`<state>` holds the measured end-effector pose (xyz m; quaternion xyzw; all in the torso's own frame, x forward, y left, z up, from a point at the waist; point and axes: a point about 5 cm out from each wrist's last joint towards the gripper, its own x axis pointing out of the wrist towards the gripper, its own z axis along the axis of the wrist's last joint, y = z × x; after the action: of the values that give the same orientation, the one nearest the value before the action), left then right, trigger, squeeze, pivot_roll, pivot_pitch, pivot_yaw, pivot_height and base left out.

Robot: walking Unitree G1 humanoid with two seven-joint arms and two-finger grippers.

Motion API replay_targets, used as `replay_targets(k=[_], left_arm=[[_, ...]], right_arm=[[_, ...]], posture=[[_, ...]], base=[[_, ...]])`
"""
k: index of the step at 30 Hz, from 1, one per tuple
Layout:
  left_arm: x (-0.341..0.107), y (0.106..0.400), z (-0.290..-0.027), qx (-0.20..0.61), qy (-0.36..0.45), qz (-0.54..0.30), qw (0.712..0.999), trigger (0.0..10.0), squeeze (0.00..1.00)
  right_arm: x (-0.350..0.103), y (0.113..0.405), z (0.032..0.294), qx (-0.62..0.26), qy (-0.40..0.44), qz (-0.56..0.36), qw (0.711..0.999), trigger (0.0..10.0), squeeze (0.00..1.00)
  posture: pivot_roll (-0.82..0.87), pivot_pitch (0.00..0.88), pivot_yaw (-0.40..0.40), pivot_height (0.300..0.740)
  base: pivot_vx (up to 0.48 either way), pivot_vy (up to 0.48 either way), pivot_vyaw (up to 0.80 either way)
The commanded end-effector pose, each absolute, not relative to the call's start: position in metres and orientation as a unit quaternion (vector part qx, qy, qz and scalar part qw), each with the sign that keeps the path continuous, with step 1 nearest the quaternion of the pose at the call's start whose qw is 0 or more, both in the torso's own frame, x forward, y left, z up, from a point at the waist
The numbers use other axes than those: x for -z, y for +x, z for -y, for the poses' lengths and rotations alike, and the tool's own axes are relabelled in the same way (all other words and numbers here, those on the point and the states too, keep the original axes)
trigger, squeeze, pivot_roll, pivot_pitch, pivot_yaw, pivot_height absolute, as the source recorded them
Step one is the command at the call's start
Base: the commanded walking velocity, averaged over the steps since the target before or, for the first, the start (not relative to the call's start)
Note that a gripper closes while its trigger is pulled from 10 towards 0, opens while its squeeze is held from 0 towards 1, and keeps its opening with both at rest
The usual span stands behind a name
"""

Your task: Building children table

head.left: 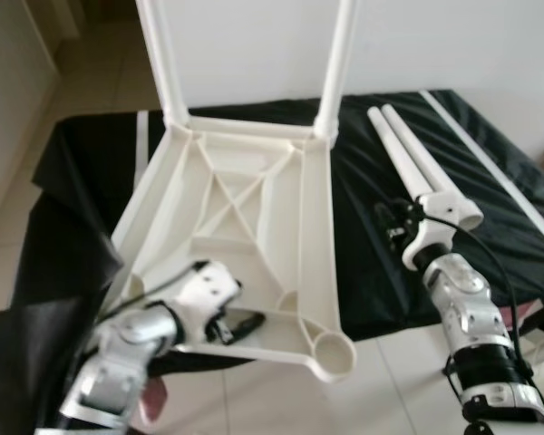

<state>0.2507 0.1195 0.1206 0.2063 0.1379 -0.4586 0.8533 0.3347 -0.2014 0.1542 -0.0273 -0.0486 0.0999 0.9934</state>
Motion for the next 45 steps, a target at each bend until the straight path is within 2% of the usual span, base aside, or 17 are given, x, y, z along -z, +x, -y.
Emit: replay_targets(k=[1, 9, 11, 14, 18, 22, 23, 25, 27, 29, 33, 39, 45], left_arm=[[-0.105, 0.261, -0.131, 0.221, 0.241, -0.140, 0.935, 10.0, 0.00], [-0.113, 0.267, -0.117, 0.202, 0.233, -0.124, 0.943, 10.0, 0.00], [-0.124, 0.278, -0.111, 0.163, 0.240, -0.106, 0.951, 10.0, 0.00], [-0.127, 0.281, -0.109, 0.153, 0.240, -0.102, 0.953, 10.0, 0.00], [-0.134, 0.285, -0.101, 0.166, 0.238, -0.087, 0.953, 10.0, 0.00], [-0.143, 0.282, -0.087, 0.251, 0.198, -0.037, 0.947, 10.0, 0.00], [-0.143, 0.282, -0.087, 0.251, 0.198, -0.037, 0.947, 10.0, 0.00], [-0.149, 0.276, -0.082, 0.322, 0.155, -0.015, 0.934, 10.0, 0.00], [-0.152, 0.275, -0.081, 0.338, 0.149, -0.007, 0.929, 10.0, 0.00], [-0.159, 0.274, -0.081, 0.378, 0.099, 0.005, 0.921, 10.0, 0.00], [-0.175, 0.285, -0.082, 0.381, 0.038, 0.025, 0.923, 10.0, 0.00], [-0.187, 0.297, -0.082, 0.375, 0.014, 0.047, 0.926, 10.0, 0.00], [-0.199, 0.307, -0.083, 0.327, -0.055, 0.065, 0.941, 10.0, 0.00]], right_arm=[[-0.154, 0.334, 0.199, -0.097, -0.026, 0.048, 0.994, 10.0, 0.00], [-0.155, 0.334, 0.196, -0.085, -0.016, 0.055, 0.995, 10.0, 0.00], [-0.156, 0.335, 0.196, -0.073, -0.013, 0.060, 0.995, 10.0, 0.00], [-0.157, 0.335, 0.197, -0.071, -0.013, 0.061, 0.996, 10.0, 0.00], [-0.157, 0.335, 0.197, -0.067, -0.012, 0.063, 0.996, 10.0, 0.00], [-0.156, 0.334, 0.199, -0.059, -0.014, 0.067, 0.996, 10.0, 0.00], [-0.156, 0.334, 0.199, -0.059, -0.014, 0.067, 0.996, 10.0, 0.00], [-0.158, 0.333, 0.201, -0.045, -0.010, 0.074, 0.996, 10.0, 0.00], [-0.158, 0.333, 0.201, -0.040, -0.008, 0.077, 0.996, 10.0, 0.00], [-0.158, 0.334, 0.202, -0.019, 0.020, 0.066, 0.997, 10.0, 0.00], [-0.165, 0.335, 0.204, 0.021, 0.030, 0.082, 0.996, 10.0, 0.00], [-0.172, 0.331, 0.196, 0.034, 0.042, 0.093, 0.994, 10.0, 0.00], [-0.178, 0.317, 0.189, 0.049, 0.041, 0.127, 0.990, 10.0, 0.00]], posture=[[0.07, 0.117, -0.042, 0.740], [0.07, 0.110, -0.038, 0.740], [0.07, 0.104, -0.033, 0.740], [0.06, 0.099, -0.029, 0.740], [0.06, 0.085, -0.027, 0.740], [0.05, 0.070, -0.028, 0.740], [0.05, 0.070, -0.028, 0.740], [0.05, 0.058, -0.029, 0.740], [0.04, 0.053, -0.029, 0.740], [0.04, 0.047, -0.029, 0.740], [0.01, 0.039, -0.027, 0.740], [-0.04, 0.052, -0.001, 0.740], [-0.07, 0.065, 0.019, 0.740]], base=[[0.000, 0.000, 0.00], [0.000, 0.000, 0.00], [0.000, 0.000, 0.00], [0.000, 0.000, 0.00], [0.000, 0.000, 0.00], [0.000, 0.000, 0.00], [0.000, 0.000, 0.00], [0.000, 0.000, 0.00], [0.000, 0.000, 0.00], [0.000, 0.000, 0.00], [0.000, 0.000, 0.00], [0.000, 0.000, 0.00], [0.000, 0.000, 0.00]])
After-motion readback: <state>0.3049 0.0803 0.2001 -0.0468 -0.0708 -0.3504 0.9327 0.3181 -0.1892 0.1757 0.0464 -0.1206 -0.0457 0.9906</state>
